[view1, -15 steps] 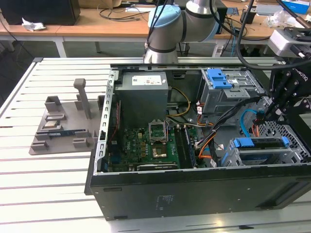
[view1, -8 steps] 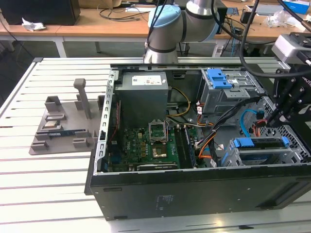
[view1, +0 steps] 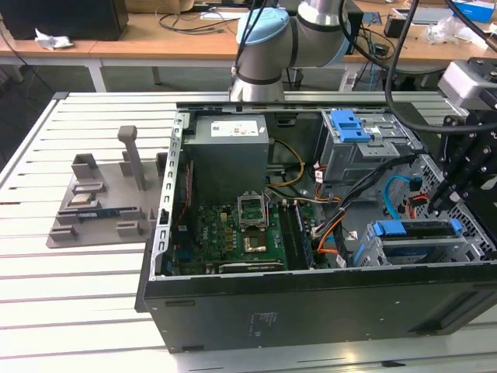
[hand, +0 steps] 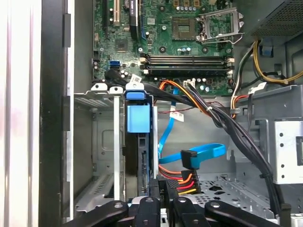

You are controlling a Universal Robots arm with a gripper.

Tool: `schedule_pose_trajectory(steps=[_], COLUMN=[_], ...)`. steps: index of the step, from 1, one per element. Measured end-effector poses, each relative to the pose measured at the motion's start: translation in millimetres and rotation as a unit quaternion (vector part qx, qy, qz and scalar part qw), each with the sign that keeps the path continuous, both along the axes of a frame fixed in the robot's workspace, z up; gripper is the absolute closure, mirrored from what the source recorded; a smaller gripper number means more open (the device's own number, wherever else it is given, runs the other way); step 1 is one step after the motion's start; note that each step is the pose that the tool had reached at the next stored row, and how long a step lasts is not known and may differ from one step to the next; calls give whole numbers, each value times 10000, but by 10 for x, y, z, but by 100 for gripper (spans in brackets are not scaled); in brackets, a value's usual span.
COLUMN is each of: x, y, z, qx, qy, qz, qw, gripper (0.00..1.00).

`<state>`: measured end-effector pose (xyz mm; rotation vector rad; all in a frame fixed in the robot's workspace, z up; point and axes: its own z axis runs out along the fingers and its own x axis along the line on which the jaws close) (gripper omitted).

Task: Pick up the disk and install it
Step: 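Insert the first disk wire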

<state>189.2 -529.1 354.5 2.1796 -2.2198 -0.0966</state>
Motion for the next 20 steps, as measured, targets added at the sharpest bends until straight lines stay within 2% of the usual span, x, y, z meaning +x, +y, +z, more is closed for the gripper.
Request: schedule_pose_trajectory(steps=[5,13,20], x=[-14,-48,-48], y=[-91,-98,-108], z=[-55,-153,-182], qx=[0,2,0], qy=[0,0,0], qz=[-1,0,0], qw=[10000,10000,10000], gripper=[83,83,83])
